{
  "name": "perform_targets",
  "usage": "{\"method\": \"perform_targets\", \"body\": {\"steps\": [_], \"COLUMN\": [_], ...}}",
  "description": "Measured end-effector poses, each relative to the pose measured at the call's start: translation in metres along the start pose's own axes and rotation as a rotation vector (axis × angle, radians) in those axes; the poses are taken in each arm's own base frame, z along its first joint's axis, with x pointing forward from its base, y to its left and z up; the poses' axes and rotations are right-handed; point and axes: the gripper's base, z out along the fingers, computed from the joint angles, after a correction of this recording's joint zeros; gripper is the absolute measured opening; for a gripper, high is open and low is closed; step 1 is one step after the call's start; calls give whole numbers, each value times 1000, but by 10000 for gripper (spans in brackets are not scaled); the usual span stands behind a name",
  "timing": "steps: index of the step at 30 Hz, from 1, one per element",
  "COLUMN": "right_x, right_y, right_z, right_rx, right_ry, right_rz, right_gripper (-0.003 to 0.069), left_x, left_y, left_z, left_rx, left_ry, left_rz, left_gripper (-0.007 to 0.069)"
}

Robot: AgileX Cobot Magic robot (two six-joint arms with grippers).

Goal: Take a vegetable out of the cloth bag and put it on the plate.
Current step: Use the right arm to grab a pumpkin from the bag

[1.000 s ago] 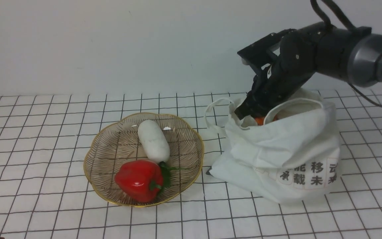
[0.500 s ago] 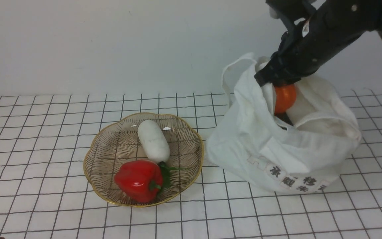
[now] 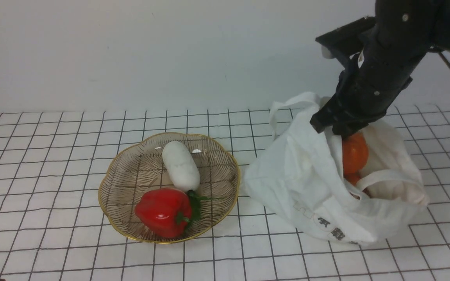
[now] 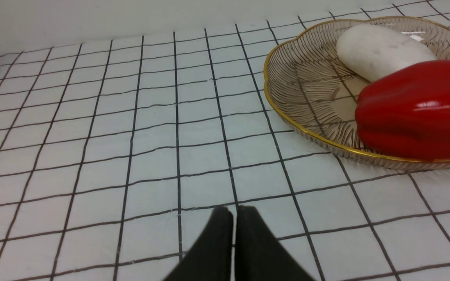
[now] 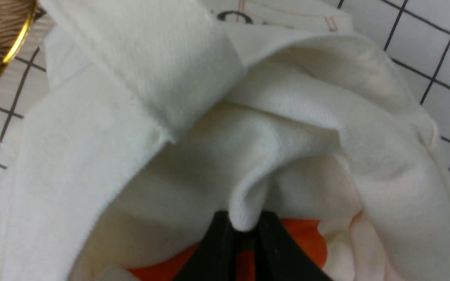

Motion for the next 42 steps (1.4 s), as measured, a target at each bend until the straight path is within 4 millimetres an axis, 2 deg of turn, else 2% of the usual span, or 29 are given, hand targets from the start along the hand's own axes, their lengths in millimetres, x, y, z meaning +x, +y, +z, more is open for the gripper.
{"method": "perform_targets", "body": {"steps": [4, 8, 11, 13, 20, 26, 28, 32, 36, 42], "right_x": [0, 4, 17, 27, 36, 33, 34, 55, 77, 88], "right_y": [0, -1, 0, 0, -1, -9, -11, -22, -31, -33], "right_z": [1, -17, -28, -28, -20, 5, 7, 13, -5, -47], "right_rx": [-1, 2, 1, 9, 30, 39, 40, 26, 12, 21], "right_ry": [2, -37, -42, -22, 24, 78, 81, 119, 118, 3], "right_rz": [22, 54, 58, 53, 41, 54, 61, 108, 172, 196], "right_gripper": [39, 39, 39, 39, 39, 39, 39, 39, 39, 39], "left_x": [0, 0, 0, 0, 0, 0, 0, 0, 0, 0], "left_y": [0, 0, 0, 0, 0, 0, 0, 0, 0, 0], "left_z": [0, 0, 0, 0, 0, 0, 0, 0, 0, 0], "left_rx": [0, 0, 0, 0, 0, 0, 0, 0, 0, 0], "left_ry": [0, 0, 0, 0, 0, 0, 0, 0, 0, 0], "left_rz": [0, 0, 0, 0, 0, 0, 0, 0, 0, 0], "left_gripper": [-8, -8, -8, -8, -8, -8, -8, -8, -8, -8]}}
